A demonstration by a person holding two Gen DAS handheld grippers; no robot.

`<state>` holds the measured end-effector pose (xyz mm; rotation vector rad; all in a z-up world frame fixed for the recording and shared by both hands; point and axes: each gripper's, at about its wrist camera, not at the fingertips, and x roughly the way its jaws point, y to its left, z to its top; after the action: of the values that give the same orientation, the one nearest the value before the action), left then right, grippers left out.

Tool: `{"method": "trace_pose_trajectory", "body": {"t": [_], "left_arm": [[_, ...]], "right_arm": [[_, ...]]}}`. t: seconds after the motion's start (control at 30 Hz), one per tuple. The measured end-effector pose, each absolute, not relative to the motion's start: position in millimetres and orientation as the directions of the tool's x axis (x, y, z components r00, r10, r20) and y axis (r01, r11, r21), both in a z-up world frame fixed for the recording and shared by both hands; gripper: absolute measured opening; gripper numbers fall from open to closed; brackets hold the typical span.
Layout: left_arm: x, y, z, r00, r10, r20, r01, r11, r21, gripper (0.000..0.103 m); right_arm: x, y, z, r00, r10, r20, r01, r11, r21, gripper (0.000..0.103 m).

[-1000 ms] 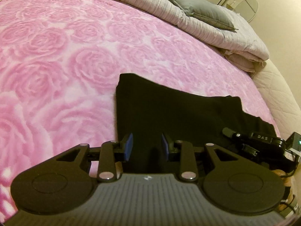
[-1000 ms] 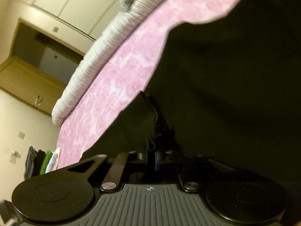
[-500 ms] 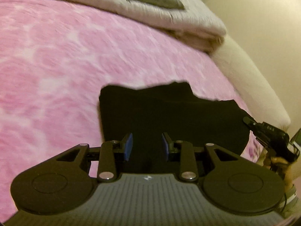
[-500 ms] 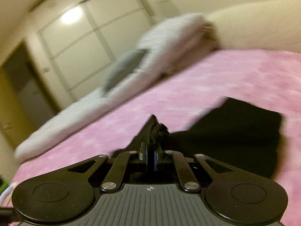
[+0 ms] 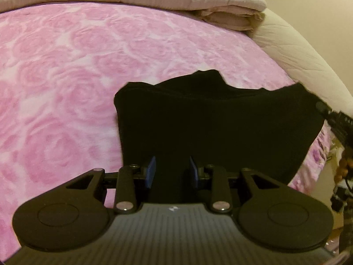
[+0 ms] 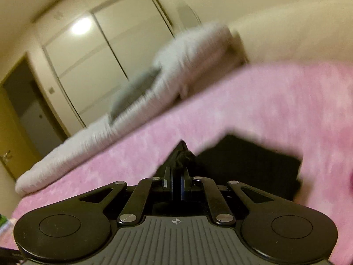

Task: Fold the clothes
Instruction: 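Fold the pants end over with the left gripper while the right gripper holds the pants, then lay the black pants bundle down and open both grippers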

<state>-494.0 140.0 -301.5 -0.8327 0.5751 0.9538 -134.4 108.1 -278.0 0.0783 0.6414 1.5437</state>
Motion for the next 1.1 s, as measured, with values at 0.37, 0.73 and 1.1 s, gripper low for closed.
{"method": "trace_pose_trajectory", "body": {"t": [0.37,0.73,1.1], "left_arm": [[-460.5,137.7,-314.6,0.481,0.418,-0.771,-0.865,0.367,-0.341,0.028],[-464.9,129.4,-308.6,0.458,0.447,-0.769,-0.88,0.354,-0.318,0.028],[-474.0,112.9,-317.2,0.435,0.452,-0.779,-0.892,0.33,-0.307,0.028]], "right_arm": [[-71.3,113.1,-312.0,-0.019,0.899,-0.437,-0.842,0.221,0.492,0.005],[-60.9,117.6,-319.9,0.066,0.843,-0.533,-0.794,0.368,0.483,0.018],[-116.9,117.2,-333.9,0.077,0.778,-0.624,-0.955,0.238,0.178,0.025]]}}
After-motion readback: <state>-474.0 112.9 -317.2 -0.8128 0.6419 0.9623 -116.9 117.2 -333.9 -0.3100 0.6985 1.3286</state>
